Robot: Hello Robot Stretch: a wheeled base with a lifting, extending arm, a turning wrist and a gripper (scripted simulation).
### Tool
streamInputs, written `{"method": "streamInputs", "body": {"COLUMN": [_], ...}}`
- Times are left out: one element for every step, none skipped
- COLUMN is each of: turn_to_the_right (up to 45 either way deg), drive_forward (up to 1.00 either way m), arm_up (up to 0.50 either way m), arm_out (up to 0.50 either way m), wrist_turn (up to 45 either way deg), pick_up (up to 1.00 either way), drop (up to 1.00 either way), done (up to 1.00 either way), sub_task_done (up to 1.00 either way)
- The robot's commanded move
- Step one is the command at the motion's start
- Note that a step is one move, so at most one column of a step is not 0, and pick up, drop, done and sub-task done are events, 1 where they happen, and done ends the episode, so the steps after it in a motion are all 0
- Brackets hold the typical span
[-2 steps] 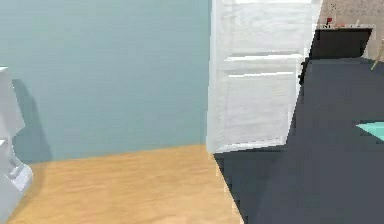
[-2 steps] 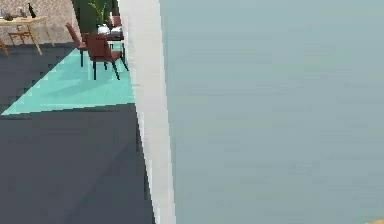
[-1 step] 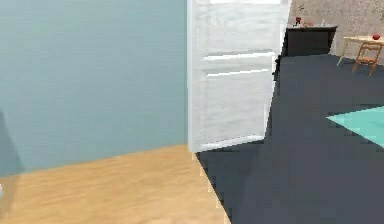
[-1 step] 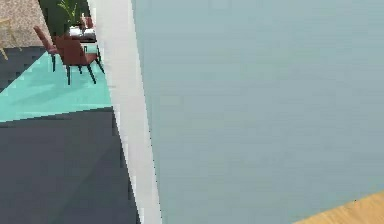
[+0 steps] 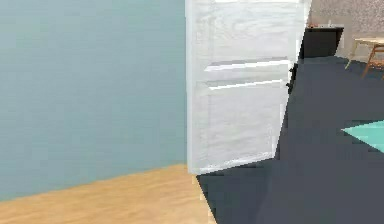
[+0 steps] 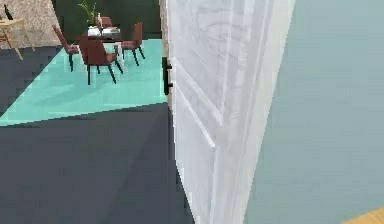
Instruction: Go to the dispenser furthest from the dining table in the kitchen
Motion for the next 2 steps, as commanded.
{"method": "streamInputs", "body": {"turn_to_the_right": [45.0, 3.0], "drive_forward": [0.0, 0.0], "arm_up": [0.0, 0.0], "arm_out": [0.0, 0.0], "wrist_turn": [0.0, 0.0], "pick_up": [0.0, 0.0], "drop": [0.0, 0.0], "done": [0.0, 0.0], "sub_task_done": [0.0, 0.0]}}
